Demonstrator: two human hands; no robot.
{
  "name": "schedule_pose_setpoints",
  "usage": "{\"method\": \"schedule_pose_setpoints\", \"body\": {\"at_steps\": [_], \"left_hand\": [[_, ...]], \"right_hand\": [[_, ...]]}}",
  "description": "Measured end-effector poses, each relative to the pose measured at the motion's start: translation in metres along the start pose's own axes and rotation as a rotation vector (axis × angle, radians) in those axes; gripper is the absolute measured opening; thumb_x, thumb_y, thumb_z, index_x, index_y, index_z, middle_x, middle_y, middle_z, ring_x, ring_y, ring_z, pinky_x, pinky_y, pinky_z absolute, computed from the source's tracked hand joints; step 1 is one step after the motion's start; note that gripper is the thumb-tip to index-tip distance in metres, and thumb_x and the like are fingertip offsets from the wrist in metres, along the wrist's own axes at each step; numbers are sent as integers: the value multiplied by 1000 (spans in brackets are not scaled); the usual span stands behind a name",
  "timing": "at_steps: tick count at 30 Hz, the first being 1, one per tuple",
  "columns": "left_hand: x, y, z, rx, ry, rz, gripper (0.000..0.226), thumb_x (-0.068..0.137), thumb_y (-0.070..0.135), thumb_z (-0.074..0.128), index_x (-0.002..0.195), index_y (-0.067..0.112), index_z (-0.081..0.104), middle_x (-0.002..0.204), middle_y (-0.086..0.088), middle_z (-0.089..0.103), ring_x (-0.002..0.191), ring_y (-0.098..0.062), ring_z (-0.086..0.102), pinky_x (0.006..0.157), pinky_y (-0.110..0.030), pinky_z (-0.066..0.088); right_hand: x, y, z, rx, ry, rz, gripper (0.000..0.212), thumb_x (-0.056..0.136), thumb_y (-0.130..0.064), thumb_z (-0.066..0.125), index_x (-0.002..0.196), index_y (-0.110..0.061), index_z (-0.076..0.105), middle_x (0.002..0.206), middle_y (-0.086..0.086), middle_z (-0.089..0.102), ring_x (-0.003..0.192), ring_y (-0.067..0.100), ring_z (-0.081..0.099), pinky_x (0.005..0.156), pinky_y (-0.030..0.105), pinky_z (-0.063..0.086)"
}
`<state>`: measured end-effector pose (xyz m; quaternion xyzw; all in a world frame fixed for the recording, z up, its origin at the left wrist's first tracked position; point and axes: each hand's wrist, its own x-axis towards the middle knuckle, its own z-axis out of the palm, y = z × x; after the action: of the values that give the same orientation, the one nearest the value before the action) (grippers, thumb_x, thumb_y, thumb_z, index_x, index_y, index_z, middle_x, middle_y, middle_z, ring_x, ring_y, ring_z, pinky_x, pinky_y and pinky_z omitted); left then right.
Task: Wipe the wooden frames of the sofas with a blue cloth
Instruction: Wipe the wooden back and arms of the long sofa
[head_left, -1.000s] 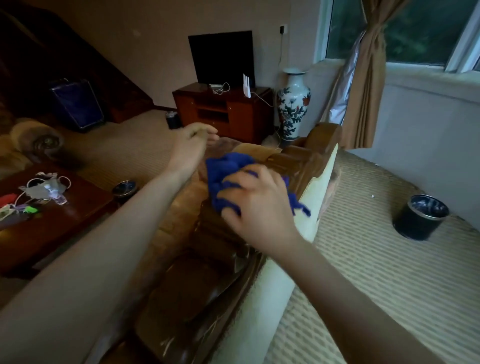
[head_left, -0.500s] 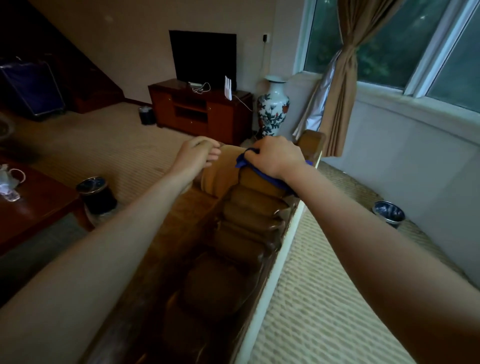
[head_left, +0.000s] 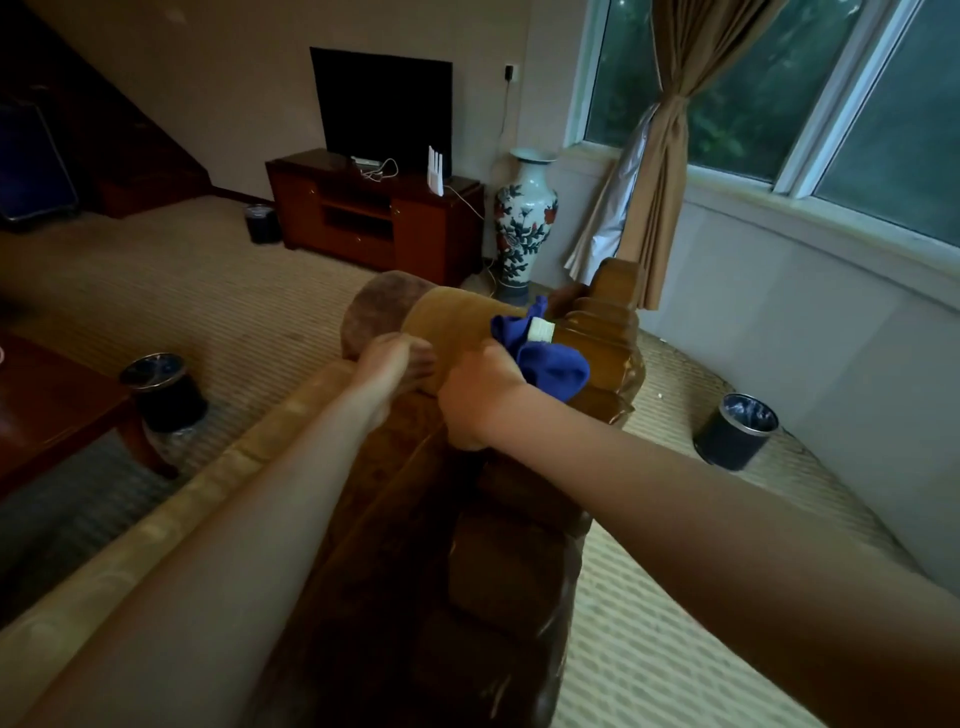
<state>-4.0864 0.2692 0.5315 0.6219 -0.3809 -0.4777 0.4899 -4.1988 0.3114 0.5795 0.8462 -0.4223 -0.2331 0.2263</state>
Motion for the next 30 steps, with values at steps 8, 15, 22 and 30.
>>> {"method": "schedule_pose_setpoints", "body": {"at_steps": [8,15,22,30], "left_hand": [[8,-12,-12,-13,-106,-8,23,98,18,40,93,15,62,99,-7,69,99,-21,64,93,-36,50],[8,-13,-16,-61,-72,32,20,95,14,45,87,13,63,95,-8,67,88,-20,64,78,-29,49],[2,-22,-50,-20,-16,78,28,98,17,37,86,17,62,96,-4,67,90,-16,63,84,-31,49],[-9,-20,-47,-47,-40,93,25,97,17,40,87,17,63,94,-2,66,93,-17,63,87,-33,48]], "right_hand": [[-6,39,-54,213,-182,138,29,100,-28,39,122,-13,51,136,6,46,123,29,42,103,45,33],[25,-21,-16,58,-373,68,40,101,-20,33,138,-11,41,147,11,37,137,31,30,111,46,23],[-4,-54,-12,122,-213,-196,34,97,-27,48,127,-11,52,133,10,48,118,30,49,88,40,41],[-13,-45,-23,55,-184,-31,36,98,-20,41,132,-11,48,137,10,48,124,31,46,96,40,36]]}}
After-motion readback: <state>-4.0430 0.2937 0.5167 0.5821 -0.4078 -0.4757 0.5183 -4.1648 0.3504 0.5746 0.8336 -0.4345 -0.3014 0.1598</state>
